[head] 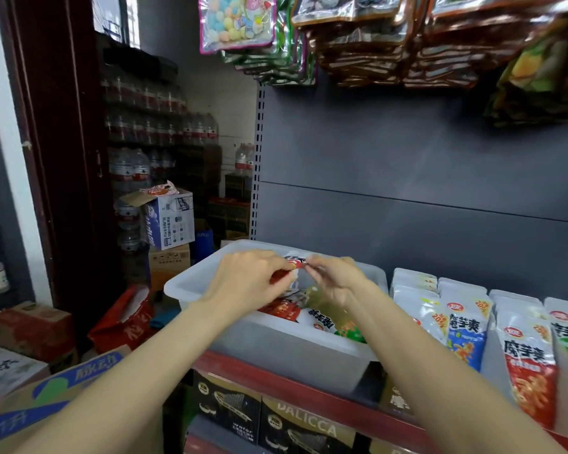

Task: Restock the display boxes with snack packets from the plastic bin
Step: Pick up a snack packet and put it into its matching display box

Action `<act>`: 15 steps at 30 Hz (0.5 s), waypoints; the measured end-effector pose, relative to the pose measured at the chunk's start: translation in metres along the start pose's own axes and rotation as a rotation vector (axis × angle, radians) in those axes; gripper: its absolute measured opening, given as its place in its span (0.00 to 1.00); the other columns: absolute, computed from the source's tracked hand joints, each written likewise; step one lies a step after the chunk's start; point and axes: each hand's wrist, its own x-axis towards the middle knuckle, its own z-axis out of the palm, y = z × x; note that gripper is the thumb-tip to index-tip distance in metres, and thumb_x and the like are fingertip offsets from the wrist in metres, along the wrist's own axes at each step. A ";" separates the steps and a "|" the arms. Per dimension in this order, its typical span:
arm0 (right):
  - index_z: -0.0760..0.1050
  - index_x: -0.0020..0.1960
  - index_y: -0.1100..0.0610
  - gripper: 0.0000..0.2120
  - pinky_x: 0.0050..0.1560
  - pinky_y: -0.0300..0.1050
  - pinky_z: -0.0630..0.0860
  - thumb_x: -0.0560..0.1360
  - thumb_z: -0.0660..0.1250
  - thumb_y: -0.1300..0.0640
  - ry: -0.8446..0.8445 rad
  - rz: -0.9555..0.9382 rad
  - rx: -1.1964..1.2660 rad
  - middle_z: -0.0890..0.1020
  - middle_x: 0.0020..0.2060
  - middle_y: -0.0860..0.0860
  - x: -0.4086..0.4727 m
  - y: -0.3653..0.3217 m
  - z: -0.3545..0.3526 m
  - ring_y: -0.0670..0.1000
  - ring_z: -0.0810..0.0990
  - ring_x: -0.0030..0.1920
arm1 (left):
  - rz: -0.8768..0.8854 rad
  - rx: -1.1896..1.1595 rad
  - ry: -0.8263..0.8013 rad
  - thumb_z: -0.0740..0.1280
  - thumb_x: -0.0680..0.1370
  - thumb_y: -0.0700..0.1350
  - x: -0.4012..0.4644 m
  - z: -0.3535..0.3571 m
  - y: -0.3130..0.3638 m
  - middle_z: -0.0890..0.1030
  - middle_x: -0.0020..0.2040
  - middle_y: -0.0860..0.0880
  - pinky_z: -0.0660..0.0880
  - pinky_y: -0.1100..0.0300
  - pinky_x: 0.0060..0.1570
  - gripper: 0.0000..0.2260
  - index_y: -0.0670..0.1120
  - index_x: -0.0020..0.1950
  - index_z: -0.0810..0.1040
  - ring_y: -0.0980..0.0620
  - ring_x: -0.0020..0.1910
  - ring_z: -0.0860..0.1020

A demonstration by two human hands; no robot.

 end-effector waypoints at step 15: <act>0.74 0.56 0.53 0.11 0.40 0.47 0.81 0.76 0.65 0.65 -0.056 -0.280 -0.403 0.83 0.47 0.55 -0.074 -0.059 -0.075 0.52 0.82 0.42 | -0.584 -1.095 -0.183 0.75 0.70 0.40 0.050 0.015 0.086 0.79 0.50 0.48 0.81 0.53 0.42 0.28 0.55 0.67 0.70 0.50 0.47 0.81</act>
